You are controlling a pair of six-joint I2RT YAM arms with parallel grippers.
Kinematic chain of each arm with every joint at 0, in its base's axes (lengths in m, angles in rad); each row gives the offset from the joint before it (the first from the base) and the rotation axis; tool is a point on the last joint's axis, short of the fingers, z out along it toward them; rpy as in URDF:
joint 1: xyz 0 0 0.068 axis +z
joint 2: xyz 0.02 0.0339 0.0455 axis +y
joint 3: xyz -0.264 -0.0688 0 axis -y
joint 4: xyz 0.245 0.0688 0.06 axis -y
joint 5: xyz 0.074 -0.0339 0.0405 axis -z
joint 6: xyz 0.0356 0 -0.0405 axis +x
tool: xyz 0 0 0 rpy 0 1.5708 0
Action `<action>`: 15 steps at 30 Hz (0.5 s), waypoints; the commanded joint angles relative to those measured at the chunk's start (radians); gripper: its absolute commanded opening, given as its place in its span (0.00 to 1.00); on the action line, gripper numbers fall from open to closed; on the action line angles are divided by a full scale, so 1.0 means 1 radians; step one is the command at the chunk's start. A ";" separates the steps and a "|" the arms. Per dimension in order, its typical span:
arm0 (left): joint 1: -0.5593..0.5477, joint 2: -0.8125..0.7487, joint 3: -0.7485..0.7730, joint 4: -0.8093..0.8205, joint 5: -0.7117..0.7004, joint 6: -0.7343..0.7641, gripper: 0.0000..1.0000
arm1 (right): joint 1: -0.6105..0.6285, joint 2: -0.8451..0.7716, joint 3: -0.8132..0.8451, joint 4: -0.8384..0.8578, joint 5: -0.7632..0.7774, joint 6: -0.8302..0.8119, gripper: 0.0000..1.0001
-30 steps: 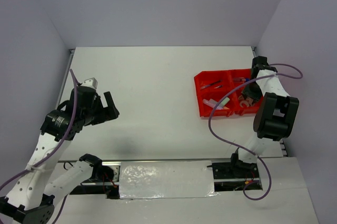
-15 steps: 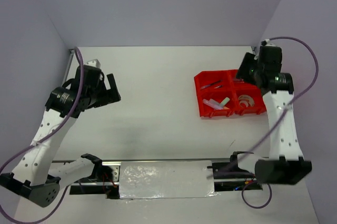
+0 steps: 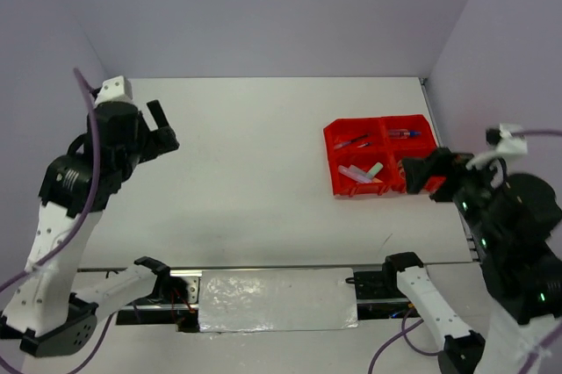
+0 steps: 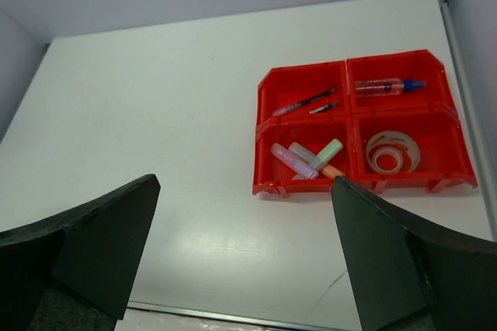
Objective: Sort the stationery into containers
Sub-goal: Reset both arms
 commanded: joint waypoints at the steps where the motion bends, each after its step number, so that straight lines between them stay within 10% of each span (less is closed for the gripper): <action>1: 0.006 -0.132 -0.069 0.094 -0.081 0.034 0.99 | 0.007 -0.112 0.029 -0.118 0.010 -0.005 1.00; 15: 0.005 -0.439 -0.309 0.023 -0.132 -0.029 0.99 | 0.018 -0.261 0.216 -0.304 0.119 0.021 1.00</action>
